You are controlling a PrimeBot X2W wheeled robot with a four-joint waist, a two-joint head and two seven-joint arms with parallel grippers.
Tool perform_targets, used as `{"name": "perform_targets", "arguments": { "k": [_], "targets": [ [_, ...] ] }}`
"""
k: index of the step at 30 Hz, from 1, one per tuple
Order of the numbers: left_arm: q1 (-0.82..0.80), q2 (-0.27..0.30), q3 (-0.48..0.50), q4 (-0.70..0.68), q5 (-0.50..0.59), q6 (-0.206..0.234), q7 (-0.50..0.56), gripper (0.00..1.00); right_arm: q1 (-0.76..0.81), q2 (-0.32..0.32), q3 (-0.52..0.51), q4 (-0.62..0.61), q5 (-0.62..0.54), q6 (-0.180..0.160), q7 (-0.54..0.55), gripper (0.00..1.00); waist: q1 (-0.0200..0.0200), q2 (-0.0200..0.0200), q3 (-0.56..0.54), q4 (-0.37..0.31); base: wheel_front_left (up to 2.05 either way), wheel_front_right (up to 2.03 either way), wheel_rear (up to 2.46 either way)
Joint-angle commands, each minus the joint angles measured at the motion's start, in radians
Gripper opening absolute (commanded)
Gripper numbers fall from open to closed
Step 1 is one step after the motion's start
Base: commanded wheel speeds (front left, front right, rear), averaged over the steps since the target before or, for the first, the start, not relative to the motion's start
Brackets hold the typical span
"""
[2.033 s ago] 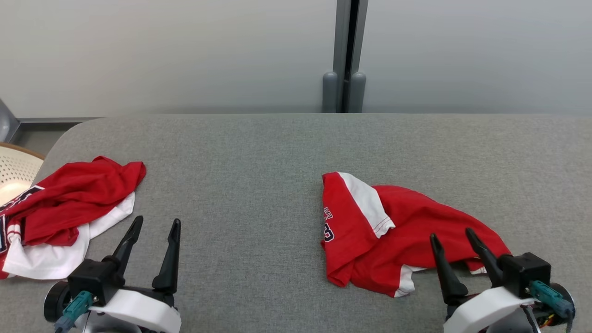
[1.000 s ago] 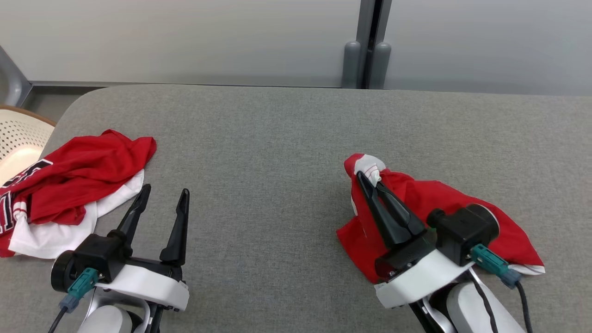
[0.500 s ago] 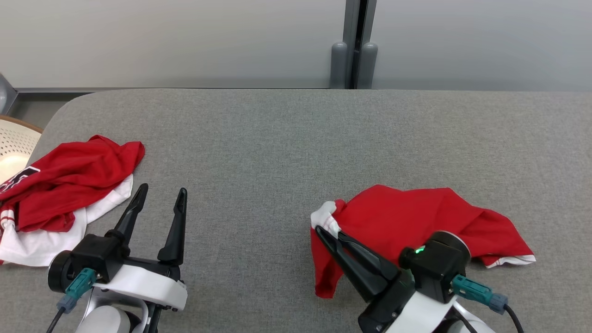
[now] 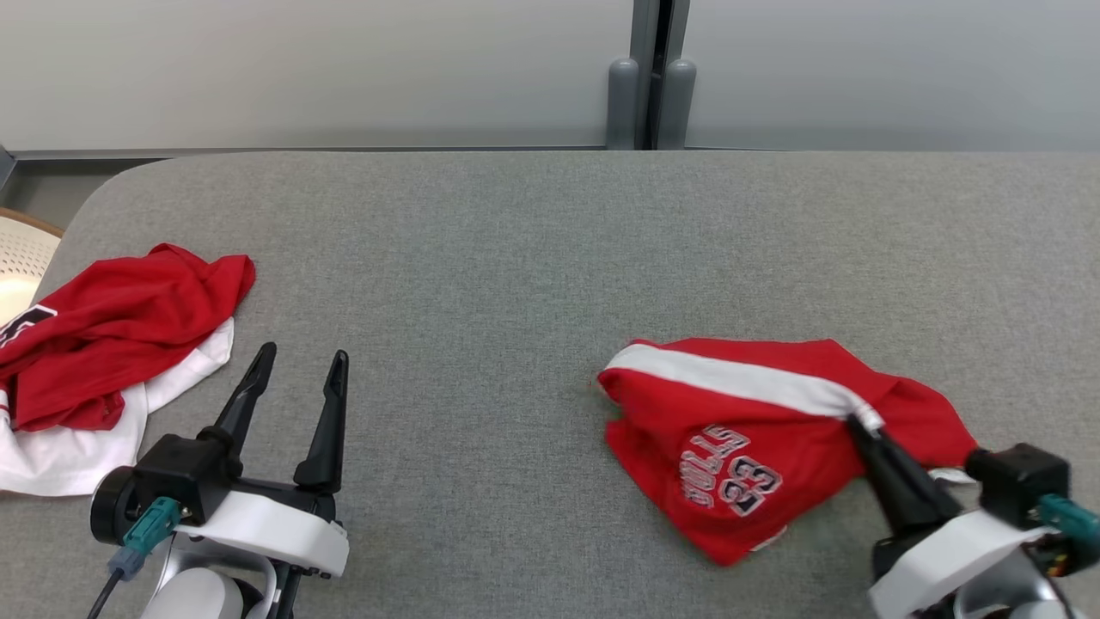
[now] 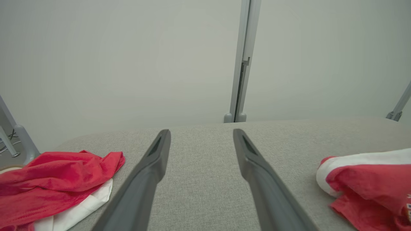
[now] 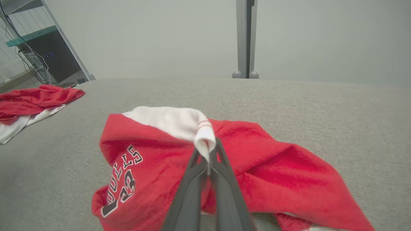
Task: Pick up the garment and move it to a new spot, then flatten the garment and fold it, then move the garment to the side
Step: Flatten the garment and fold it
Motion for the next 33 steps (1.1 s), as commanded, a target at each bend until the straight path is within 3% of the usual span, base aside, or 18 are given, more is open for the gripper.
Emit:
{"name": "perform_targets", "arguments": {
  "k": [1,6,10,12,13,22,33],
  "targets": [
    [-0.008,0.006,0.004,-0.002,-0.002,0.005,-0.001,1.00,0.007,-0.009,-0.035,0.020,-0.011,0.000,-0.004,0.00,0.0000,-0.0001,0.002,-0.001,0.00,0.00,0.00],
    [-0.017,0.008,0.003,-0.002,-0.003,0.007,-0.002,1.00,-0.018,0.008,-0.166,0.099,-0.022,0.000,-0.025,0.00,0.0000,-0.0001,0.010,0.000,0.00,0.00,0.00],
    [-0.021,0.006,0.000,0.003,-0.003,0.009,-0.004,1.00,-0.042,0.026,-0.201,0.186,-0.034,0.000,-0.042,0.00,0.0000,-0.0001,0.012,0.005,0.00,0.00,0.00],
    [-0.020,0.003,-0.003,0.006,-0.006,0.009,-0.005,1.00,-0.055,0.037,-0.198,0.216,-0.034,0.000,-0.059,0.52,0.0000,-0.0001,0.010,0.008,0.00,0.00,0.00],
    [-0.019,0.003,-0.003,0.007,-0.006,0.010,-0.006,1.00,-0.060,0.043,-0.198,0.225,-0.037,0.000,-0.070,1.00,0.0000,-0.0001,0.009,0.009,0.00,0.00,0.00],
    [0.011,0.001,-0.002,0.002,-0.010,0.021,-0.011,1.00,-0.089,0.101,-0.242,0.144,-0.138,0.000,-0.193,1.00,0.0000,-0.0001,-0.016,0.001,0.00,0.00,0.00],
    [0.062,0.007,-0.026,-0.012,-0.012,0.032,0.008,1.00,-0.003,0.142,-0.191,-0.043,-0.200,0.000,-0.106,1.00,0.0000,-0.0001,-0.081,-0.008,0.00,0.00,0.00]
  ]
}}
